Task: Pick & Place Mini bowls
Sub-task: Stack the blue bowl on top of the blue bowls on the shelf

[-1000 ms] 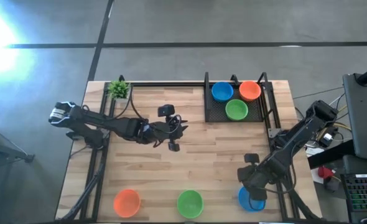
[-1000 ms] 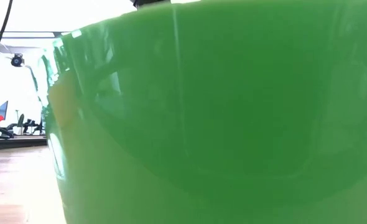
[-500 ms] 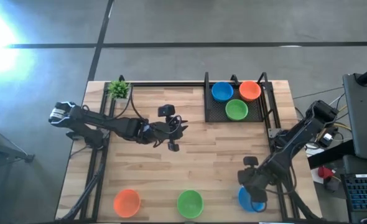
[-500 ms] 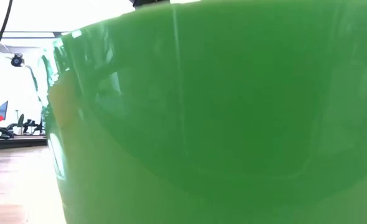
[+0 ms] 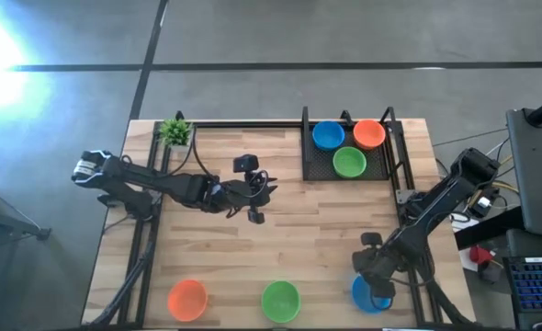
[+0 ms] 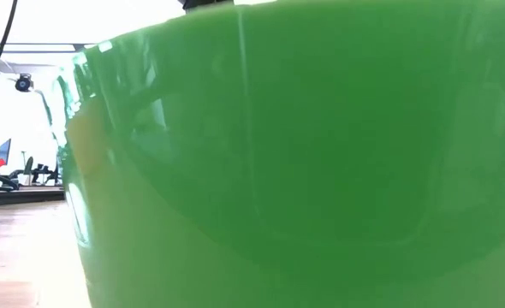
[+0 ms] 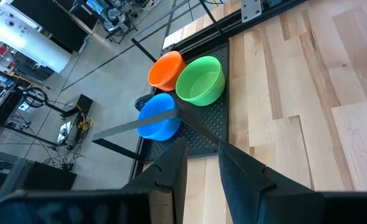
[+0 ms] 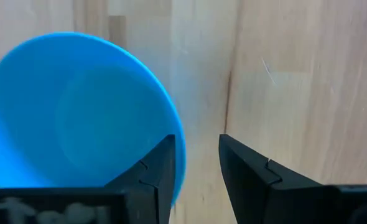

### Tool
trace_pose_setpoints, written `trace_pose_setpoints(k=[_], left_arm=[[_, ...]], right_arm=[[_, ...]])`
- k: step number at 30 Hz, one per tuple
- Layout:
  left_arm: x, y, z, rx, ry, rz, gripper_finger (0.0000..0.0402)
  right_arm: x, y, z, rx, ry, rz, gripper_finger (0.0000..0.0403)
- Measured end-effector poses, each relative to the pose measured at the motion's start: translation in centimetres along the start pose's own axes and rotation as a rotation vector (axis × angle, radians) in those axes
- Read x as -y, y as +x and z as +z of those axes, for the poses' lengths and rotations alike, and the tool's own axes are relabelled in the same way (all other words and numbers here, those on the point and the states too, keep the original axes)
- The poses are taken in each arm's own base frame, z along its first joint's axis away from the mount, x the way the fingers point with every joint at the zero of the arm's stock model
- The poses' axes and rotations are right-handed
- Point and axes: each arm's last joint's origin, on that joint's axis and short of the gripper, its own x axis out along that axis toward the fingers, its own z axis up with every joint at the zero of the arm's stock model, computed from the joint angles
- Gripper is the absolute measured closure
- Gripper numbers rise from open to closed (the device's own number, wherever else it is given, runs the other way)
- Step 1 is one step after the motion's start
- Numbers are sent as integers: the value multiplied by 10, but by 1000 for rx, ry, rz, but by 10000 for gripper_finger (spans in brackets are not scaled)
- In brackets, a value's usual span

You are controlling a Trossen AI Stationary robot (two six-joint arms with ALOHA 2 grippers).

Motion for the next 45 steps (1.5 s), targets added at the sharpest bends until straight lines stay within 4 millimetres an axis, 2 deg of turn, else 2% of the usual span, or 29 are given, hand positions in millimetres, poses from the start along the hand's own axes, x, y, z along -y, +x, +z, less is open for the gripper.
trace_pose_setpoints(k=[10,15,18,21,29,37,45], left_arm=[[0,0,0,0,0,0,309],[0,0,0,0,0,0,309],[0,0,0,0,0,1,309],[0,0,0,0,2,0,309],[0,0,0,0,3,0,309],[0,0,0,-1,30,0,309],[0,0,-1,-8,40,-2,309]], right_arm=[[1,2,-1,13,2,-8,299],[4,11,-1,68,1,23,313],[5,12,-2,62,10,23,338],[5,13,-2,62,31,24,381],[1,9,1,71,46,40,394],[-4,-14,13,181,32,68,394],[17,-54,38,337,110,97,394]])
